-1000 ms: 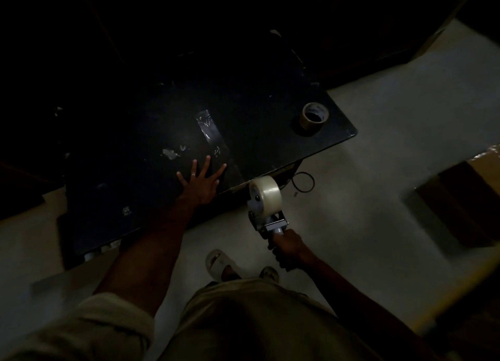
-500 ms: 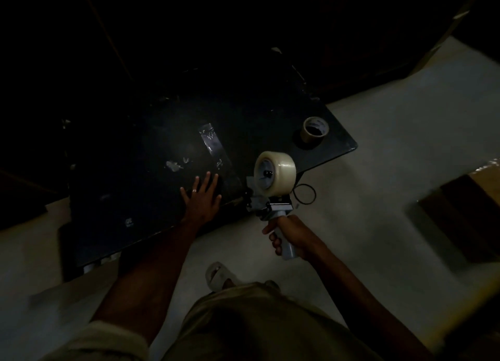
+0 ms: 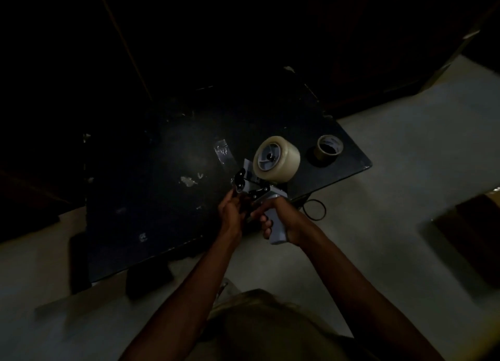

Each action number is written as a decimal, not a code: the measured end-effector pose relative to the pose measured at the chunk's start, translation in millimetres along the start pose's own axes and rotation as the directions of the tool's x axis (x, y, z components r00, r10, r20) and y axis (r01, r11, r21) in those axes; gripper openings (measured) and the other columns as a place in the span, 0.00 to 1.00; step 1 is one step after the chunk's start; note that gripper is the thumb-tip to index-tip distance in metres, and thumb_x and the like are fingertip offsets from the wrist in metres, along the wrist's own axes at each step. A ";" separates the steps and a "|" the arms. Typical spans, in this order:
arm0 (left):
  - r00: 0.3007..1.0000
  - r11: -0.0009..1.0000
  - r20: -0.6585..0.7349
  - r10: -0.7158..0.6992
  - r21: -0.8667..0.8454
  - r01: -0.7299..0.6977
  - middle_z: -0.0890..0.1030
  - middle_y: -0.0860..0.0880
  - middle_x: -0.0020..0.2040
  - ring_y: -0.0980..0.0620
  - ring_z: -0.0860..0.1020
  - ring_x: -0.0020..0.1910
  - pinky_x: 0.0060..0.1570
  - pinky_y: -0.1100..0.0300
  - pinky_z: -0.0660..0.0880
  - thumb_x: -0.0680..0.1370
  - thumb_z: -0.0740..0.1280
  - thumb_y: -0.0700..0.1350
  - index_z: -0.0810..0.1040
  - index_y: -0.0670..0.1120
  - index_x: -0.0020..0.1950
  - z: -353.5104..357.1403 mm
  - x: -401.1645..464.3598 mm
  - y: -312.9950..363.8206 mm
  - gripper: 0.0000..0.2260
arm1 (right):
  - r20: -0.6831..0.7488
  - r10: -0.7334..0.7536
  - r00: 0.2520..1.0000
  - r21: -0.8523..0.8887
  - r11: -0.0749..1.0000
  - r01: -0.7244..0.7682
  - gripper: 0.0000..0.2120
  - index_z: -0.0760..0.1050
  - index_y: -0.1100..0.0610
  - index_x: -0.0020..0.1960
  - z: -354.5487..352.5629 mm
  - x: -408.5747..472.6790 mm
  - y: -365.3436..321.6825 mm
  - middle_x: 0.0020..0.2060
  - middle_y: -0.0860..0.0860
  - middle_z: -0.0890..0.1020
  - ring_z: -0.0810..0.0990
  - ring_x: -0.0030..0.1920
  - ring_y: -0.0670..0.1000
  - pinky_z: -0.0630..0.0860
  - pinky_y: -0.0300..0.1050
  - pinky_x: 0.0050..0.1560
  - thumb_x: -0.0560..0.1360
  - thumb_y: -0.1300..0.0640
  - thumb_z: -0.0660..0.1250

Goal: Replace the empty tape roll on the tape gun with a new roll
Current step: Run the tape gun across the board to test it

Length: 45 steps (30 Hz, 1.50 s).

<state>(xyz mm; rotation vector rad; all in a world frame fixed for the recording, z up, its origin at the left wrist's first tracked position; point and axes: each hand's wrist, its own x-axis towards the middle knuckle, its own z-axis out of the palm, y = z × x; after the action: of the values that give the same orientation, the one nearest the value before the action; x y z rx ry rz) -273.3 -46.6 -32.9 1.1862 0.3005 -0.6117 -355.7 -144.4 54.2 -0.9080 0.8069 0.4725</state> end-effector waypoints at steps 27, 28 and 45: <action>0.993 0.962 -0.029 0.114 0.252 -0.104 0.84 0.45 0.45 0.49 0.82 0.44 0.45 0.57 0.79 0.75 0.65 0.34 0.83 0.47 0.46 -46.3 47.7 43.0 0.11 | 0.073 0.038 0.997 0.048 0.998 -0.041 0.13 0.74 0.63 0.44 31.7 37.0 -25.3 0.25 0.48 0.66 0.64 0.22 0.45 0.63 0.37 0.21 0.76 0.55 0.54; 0.991 0.964 -0.057 0.124 0.245 -0.106 0.84 0.44 0.45 0.47 0.82 0.44 0.47 0.55 0.79 0.74 0.66 0.33 0.82 0.46 0.46 -46.2 47.9 43.6 0.10 | 0.066 0.040 0.997 0.046 0.998 -0.043 0.13 0.74 0.63 0.44 33.6 37.1 -25.8 0.25 0.48 0.66 0.64 0.22 0.45 0.63 0.37 0.22 0.75 0.55 0.55; 0.950 0.886 -0.034 0.312 0.370 -0.278 0.80 0.43 0.39 0.45 0.79 0.38 0.41 0.52 0.77 0.73 0.64 0.35 0.80 0.45 0.44 -47.8 55.6 36.7 0.08 | 0.043 0.004 0.999 0.077 0.997 -0.008 0.11 0.71 0.61 0.42 72.3 31.0 -27.9 0.23 0.48 0.67 0.65 0.21 0.45 0.62 0.35 0.22 0.76 0.56 0.55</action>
<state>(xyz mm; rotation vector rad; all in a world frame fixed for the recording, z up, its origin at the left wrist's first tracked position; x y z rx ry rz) -202.6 -9.3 -51.1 1.5846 0.0793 -0.3501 -288.1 -98.1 70.1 -0.8212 0.7835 0.4614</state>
